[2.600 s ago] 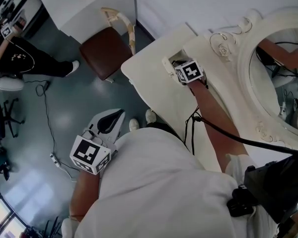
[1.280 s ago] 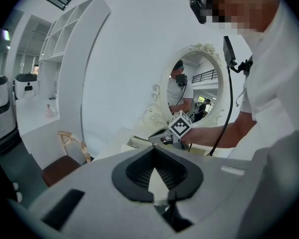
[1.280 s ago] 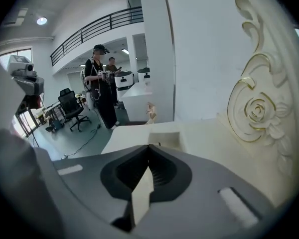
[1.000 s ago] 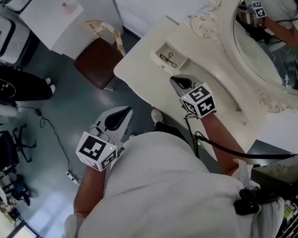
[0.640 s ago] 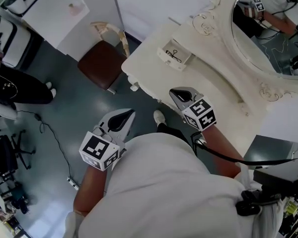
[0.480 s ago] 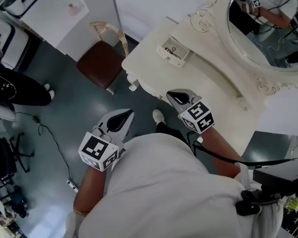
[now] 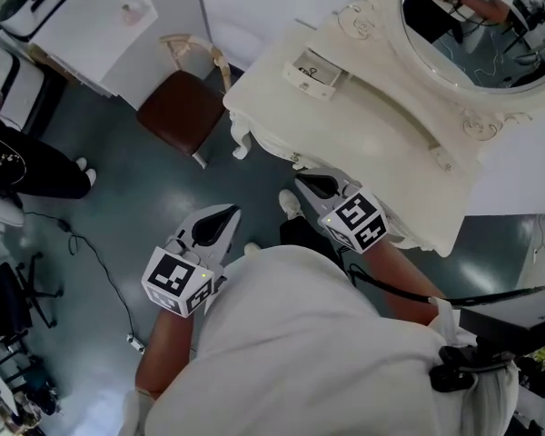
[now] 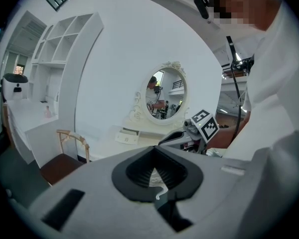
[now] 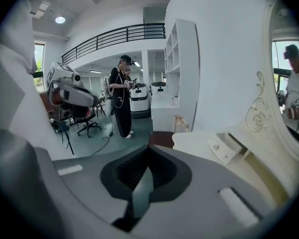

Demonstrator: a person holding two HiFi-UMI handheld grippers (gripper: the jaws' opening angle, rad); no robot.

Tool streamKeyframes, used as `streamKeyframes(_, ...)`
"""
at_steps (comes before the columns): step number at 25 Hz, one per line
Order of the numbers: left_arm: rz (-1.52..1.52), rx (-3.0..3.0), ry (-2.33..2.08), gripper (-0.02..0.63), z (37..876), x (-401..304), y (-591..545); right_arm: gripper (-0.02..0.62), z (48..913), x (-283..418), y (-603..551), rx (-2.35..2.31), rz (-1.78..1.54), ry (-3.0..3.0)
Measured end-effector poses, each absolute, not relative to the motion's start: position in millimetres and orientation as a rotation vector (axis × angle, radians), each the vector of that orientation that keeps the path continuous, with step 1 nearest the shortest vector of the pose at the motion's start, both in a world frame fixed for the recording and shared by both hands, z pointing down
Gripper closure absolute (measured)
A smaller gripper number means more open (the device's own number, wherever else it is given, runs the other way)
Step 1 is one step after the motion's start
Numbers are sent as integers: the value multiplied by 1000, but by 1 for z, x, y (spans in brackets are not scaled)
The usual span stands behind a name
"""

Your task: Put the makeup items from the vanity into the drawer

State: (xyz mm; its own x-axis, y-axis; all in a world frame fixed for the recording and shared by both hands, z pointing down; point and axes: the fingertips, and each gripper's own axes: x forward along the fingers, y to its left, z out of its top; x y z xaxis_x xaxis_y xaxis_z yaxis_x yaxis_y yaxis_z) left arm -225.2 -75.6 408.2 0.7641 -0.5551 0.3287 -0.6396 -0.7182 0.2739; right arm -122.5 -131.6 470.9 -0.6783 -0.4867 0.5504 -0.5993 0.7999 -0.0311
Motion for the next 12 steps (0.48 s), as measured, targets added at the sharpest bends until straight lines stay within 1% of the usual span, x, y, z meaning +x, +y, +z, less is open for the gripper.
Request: streamKeyframes(12, 302, 2603, -903, 604, 412, -245, -30, 595, 469, -152, -81, 789, 254, -2473)
